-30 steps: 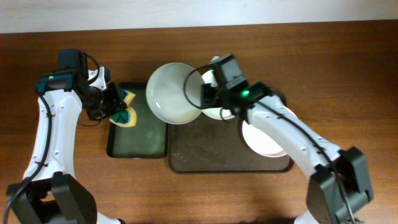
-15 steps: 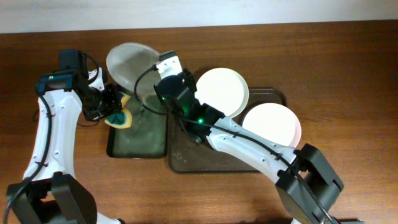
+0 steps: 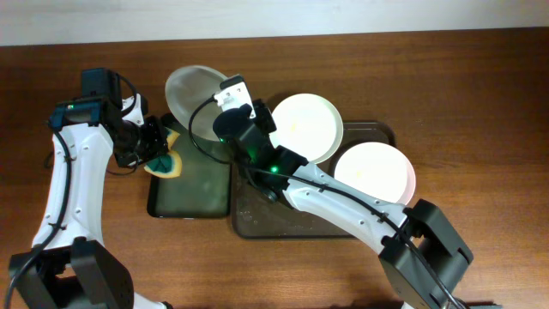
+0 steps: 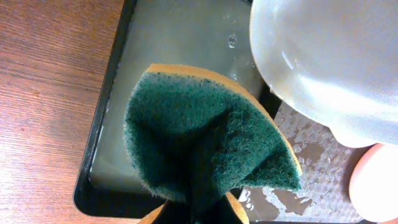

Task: Clean dirty plates on tray and stack at the side
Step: 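Lift the grey plate with the right gripper and place it right of tray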

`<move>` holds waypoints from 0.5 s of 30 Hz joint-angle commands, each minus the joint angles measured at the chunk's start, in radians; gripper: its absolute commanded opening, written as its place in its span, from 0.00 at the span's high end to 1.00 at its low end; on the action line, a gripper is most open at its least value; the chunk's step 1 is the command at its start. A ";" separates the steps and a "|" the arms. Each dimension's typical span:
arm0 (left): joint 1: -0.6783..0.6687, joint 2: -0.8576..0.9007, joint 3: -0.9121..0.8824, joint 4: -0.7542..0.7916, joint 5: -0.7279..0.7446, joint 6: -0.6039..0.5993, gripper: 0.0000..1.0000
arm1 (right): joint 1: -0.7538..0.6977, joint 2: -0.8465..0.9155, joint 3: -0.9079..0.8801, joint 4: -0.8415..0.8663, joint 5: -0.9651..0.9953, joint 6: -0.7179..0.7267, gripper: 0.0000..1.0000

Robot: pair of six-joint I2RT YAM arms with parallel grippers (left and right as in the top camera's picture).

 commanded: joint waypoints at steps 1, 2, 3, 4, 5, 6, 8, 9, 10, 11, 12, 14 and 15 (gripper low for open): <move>0.006 -0.036 0.023 -0.004 -0.003 0.015 1.00 | 0.018 -0.008 0.016 0.094 0.007 -0.138 0.96; 0.006 -0.036 0.023 -0.005 -0.003 0.015 1.00 | 0.021 -0.008 0.016 0.102 0.007 -0.185 0.96; 0.006 -0.036 0.023 -0.004 -0.003 0.015 1.00 | 0.024 -0.008 0.016 0.103 0.013 -0.218 0.96; 0.006 -0.036 0.023 -0.004 -0.003 0.015 1.00 | 0.024 -0.008 0.016 0.096 0.022 -0.217 0.96; 0.006 -0.036 0.023 -0.004 -0.003 0.015 1.00 | 0.021 -0.008 0.016 0.084 0.021 -0.192 0.96; 0.006 -0.036 0.023 -0.003 -0.003 0.015 1.00 | 0.011 -0.008 0.016 0.047 0.004 -0.097 0.96; 0.006 -0.036 0.023 -0.003 -0.003 0.015 1.00 | -0.020 -0.014 0.017 -0.027 -0.133 0.065 0.96; 0.006 -0.036 0.023 -0.003 -0.003 0.015 1.00 | -0.040 -0.019 0.017 -0.051 -0.217 0.121 0.96; 0.006 -0.036 0.023 -0.003 -0.003 0.015 1.00 | -0.072 -0.030 0.017 -0.072 -0.327 0.180 0.96; 0.006 -0.036 0.023 -0.004 -0.003 0.015 1.00 | -0.103 -0.042 0.017 -0.087 -0.413 0.216 0.96; 0.006 -0.036 0.023 -0.004 -0.003 0.015 1.00 | -0.142 -0.058 0.017 -0.105 -0.495 0.254 0.96; 0.006 -0.036 0.023 -0.003 -0.003 0.015 1.00 | -0.249 -0.107 0.019 -0.165 -0.663 0.329 0.96; 0.006 -0.036 0.023 -0.003 -0.003 0.015 1.00 | -0.319 -0.138 0.019 -0.206 -0.751 0.345 0.96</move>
